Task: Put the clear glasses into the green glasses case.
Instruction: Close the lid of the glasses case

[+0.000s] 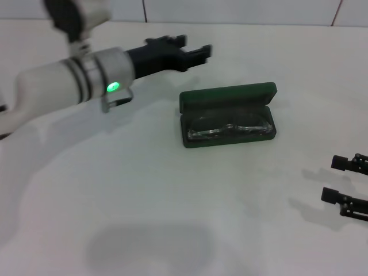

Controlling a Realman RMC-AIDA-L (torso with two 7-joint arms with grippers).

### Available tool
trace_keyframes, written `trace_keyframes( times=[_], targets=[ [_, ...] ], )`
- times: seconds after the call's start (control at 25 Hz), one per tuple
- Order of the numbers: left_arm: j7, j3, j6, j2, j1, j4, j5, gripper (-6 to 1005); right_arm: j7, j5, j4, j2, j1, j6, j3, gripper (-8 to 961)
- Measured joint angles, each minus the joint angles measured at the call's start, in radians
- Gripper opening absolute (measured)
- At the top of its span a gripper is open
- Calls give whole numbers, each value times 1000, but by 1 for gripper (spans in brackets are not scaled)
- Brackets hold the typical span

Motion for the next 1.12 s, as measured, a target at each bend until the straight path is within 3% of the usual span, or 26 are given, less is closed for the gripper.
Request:
trace_keyframes(
  times=[0.2, 0.28, 0.52, 0.68, 0.92, 1.12],
  targets=[
    [4, 0, -123, -53, -59, 52, 106, 744, -1, -22, 14, 0, 9, 13, 0, 568],
    [7, 0, -196, -65, -43, 122, 153, 744, -2, -26, 21, 1, 14, 17, -2, 729],
    [12, -8, -267, -65, 48, 288, 225, 744, -2, -27, 28, 1, 15, 18, 0, 723],
    [35, -11, -261, -66, 76, 301, 232, 744, -3, -27, 28, 0, 13, 18, -2, 724],
    [97, -16, -249, -64, 172, 392, 236, 744, -4, -36, 27, -1, 14, 16, 4, 724],
    [96, -59, -176, -61, 183, 415, 243, 744, -2, -37, 21, -2, 8, 11, 4, 724]
  ],
)
